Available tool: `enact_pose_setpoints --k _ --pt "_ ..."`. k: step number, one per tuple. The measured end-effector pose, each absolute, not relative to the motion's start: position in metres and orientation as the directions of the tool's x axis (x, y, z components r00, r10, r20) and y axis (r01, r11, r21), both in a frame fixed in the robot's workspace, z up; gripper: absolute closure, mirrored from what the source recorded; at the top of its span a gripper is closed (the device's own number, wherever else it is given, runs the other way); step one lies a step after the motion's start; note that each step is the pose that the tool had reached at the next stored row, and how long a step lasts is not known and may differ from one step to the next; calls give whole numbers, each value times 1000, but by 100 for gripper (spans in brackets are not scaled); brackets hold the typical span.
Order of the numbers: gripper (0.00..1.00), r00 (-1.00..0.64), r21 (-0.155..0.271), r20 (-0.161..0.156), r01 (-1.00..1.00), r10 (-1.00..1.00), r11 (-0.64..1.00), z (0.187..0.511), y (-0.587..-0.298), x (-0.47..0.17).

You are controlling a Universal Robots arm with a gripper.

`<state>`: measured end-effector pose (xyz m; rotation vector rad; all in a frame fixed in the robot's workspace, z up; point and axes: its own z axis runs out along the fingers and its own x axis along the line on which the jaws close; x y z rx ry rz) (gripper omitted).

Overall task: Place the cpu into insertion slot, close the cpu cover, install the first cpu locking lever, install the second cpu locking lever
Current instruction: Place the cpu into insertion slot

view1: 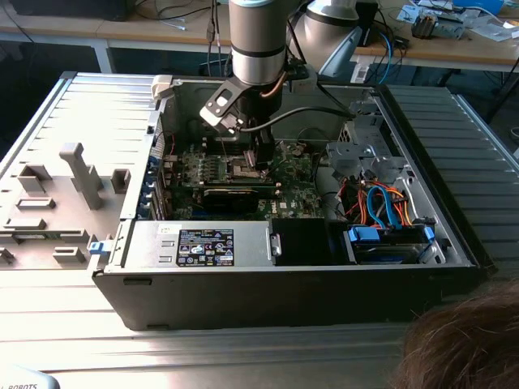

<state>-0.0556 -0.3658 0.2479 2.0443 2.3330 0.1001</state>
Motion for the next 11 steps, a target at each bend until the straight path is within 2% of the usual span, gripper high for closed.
enact_pose_setpoints --k 11 --pt "45 -99 74 14 992 995 98 247 -366 -56"
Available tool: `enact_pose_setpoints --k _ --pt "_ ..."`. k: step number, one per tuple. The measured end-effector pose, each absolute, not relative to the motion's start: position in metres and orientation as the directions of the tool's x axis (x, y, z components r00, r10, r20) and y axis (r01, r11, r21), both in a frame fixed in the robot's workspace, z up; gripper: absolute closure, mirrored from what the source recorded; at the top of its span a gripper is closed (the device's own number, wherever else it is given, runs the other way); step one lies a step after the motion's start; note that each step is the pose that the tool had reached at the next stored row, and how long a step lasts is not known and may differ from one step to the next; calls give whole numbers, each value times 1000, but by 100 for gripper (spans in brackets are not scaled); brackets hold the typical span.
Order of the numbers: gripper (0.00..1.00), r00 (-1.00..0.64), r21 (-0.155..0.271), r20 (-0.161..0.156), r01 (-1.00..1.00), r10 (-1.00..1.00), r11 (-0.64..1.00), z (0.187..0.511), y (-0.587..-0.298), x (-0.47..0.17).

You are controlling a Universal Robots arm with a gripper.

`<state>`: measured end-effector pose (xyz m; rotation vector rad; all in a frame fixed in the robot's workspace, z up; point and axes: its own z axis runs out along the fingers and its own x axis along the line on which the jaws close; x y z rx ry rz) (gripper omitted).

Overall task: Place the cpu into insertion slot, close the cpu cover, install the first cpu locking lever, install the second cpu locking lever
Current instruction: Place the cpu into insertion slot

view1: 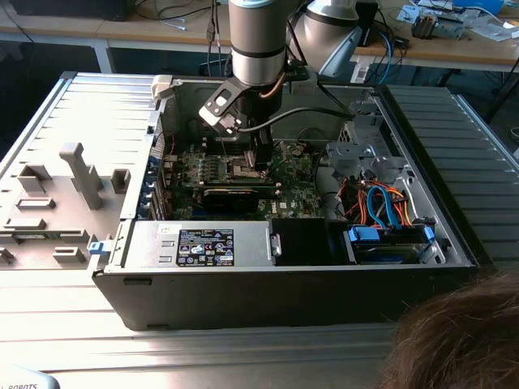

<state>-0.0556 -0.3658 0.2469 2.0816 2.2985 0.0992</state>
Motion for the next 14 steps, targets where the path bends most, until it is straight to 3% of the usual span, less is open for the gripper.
enact_pose_setpoints --k 14 --pt "45 -83 74 14 994 996 81 246 -366 -56"
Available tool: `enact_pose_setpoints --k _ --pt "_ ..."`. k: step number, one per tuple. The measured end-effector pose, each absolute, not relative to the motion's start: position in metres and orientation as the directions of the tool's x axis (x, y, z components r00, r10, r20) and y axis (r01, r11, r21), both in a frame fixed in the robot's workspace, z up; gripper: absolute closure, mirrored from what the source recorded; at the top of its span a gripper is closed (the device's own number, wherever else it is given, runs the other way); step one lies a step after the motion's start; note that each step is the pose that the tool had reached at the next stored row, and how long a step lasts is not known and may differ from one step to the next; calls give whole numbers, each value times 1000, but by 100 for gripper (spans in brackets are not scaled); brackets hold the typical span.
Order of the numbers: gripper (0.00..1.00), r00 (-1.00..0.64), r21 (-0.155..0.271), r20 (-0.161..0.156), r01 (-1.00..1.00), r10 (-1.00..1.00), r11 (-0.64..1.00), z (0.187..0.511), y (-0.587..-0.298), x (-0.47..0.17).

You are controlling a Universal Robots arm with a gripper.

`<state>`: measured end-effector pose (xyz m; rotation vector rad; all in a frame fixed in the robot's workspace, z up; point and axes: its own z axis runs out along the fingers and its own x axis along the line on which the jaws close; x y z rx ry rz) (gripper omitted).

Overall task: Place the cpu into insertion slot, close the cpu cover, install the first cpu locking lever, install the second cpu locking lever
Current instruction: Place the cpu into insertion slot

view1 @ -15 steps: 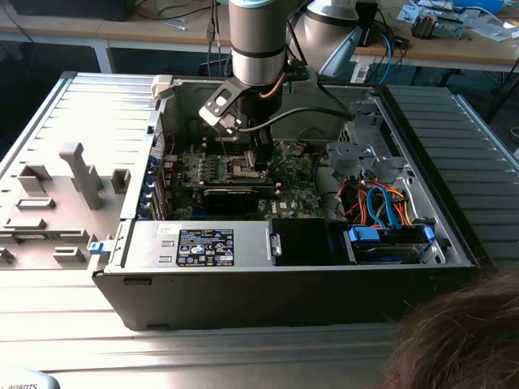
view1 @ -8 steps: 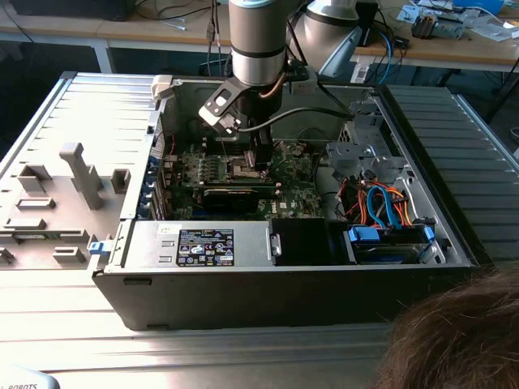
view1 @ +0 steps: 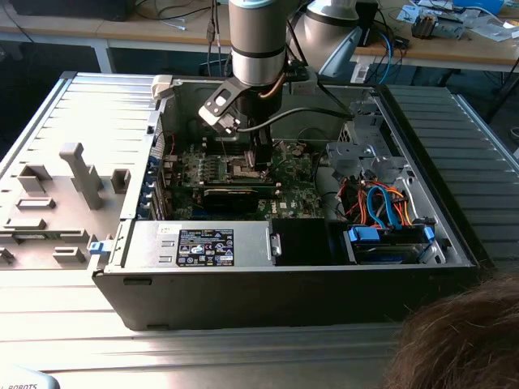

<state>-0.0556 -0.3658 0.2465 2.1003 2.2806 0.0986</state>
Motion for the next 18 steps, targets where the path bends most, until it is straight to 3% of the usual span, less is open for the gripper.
enact_pose_setpoints --k 18 --pt "45 -60 74 14 996 998 59 246 -366 -56"
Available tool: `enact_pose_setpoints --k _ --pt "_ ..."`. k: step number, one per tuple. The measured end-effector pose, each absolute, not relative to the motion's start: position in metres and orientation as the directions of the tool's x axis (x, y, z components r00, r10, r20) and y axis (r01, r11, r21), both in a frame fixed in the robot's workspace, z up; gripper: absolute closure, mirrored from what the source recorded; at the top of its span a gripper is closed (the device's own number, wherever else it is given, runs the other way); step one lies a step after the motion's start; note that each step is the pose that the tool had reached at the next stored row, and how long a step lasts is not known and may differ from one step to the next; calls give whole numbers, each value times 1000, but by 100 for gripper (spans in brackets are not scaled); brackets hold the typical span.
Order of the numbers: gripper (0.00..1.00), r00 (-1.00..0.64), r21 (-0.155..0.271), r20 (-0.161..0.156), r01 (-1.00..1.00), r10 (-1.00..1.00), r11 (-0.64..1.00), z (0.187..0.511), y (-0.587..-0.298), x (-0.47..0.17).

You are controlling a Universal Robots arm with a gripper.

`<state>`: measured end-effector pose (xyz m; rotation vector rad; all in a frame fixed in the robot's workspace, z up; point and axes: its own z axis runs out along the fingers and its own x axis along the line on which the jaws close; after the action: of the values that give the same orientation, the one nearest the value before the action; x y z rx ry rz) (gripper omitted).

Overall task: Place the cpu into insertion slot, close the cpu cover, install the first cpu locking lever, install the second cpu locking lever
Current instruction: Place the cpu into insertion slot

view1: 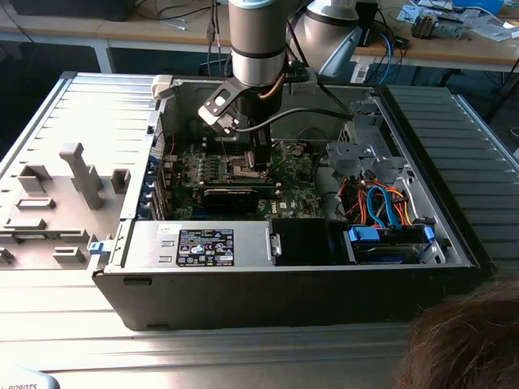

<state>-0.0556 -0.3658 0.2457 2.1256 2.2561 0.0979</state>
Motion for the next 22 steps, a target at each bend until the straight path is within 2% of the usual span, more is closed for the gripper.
enact_pose_setpoints --k 22 --pt "45 -23 74 14 997 1000 22 245 -366 -56"
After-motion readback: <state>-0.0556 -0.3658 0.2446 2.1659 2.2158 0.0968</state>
